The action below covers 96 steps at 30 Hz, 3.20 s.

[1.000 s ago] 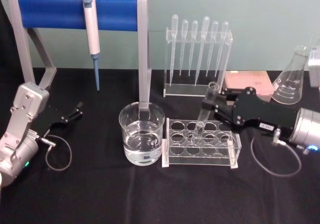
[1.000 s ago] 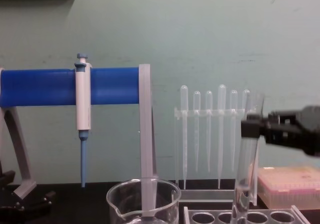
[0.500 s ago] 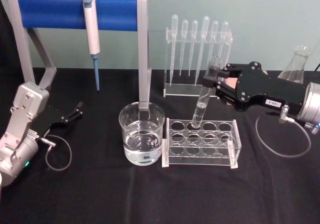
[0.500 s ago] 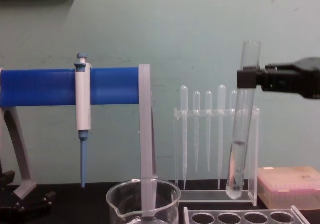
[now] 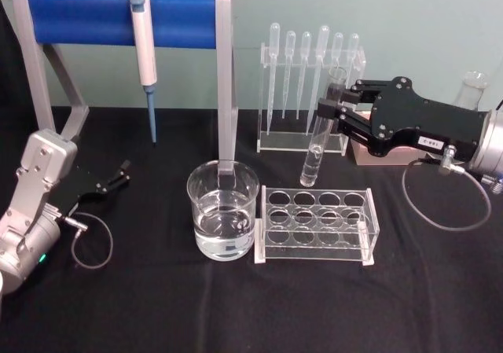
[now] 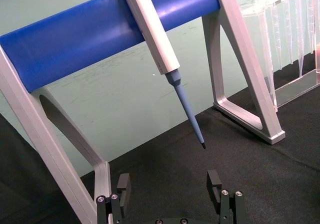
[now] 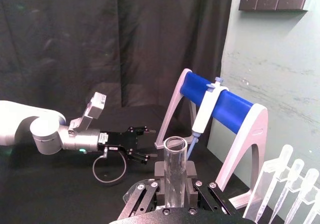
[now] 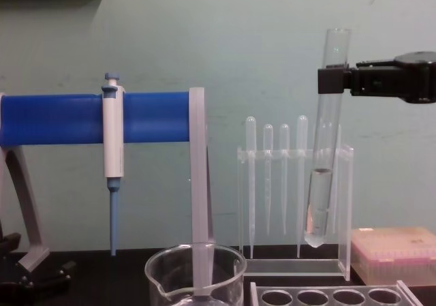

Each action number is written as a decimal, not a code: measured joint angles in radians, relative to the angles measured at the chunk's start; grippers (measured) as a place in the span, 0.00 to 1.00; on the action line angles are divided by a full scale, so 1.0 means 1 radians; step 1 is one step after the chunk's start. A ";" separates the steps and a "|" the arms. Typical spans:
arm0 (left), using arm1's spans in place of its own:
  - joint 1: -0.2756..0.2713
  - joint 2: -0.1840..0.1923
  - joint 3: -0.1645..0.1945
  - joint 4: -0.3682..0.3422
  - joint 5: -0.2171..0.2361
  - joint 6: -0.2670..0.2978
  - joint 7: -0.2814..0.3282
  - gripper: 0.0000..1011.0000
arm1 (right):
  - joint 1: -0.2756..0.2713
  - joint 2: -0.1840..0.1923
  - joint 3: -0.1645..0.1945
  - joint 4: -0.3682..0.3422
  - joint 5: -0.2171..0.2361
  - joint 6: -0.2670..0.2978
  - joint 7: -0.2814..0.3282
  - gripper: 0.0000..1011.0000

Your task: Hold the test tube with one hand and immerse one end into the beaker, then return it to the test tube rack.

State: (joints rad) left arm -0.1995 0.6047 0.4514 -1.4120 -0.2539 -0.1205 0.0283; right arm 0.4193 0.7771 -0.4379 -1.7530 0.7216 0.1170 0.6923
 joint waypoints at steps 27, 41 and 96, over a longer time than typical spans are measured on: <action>0.000 0.000 0.000 0.000 0.000 0.000 0.000 0.99 | 0.003 0.000 -0.003 0.001 0.000 0.001 0.001 0.24; 0.000 0.000 0.000 0.000 0.000 0.000 0.000 0.99 | 0.002 0.000 -0.002 0.001 -0.001 0.000 0.001 0.24; 0.000 0.000 0.000 0.000 0.000 0.000 0.000 0.99 | 0.002 0.000 -0.002 0.001 -0.001 0.000 0.001 0.24</action>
State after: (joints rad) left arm -0.1995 0.6046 0.4514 -1.4120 -0.2539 -0.1205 0.0283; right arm 0.4215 0.7773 -0.4401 -1.7521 0.7208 0.1171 0.6930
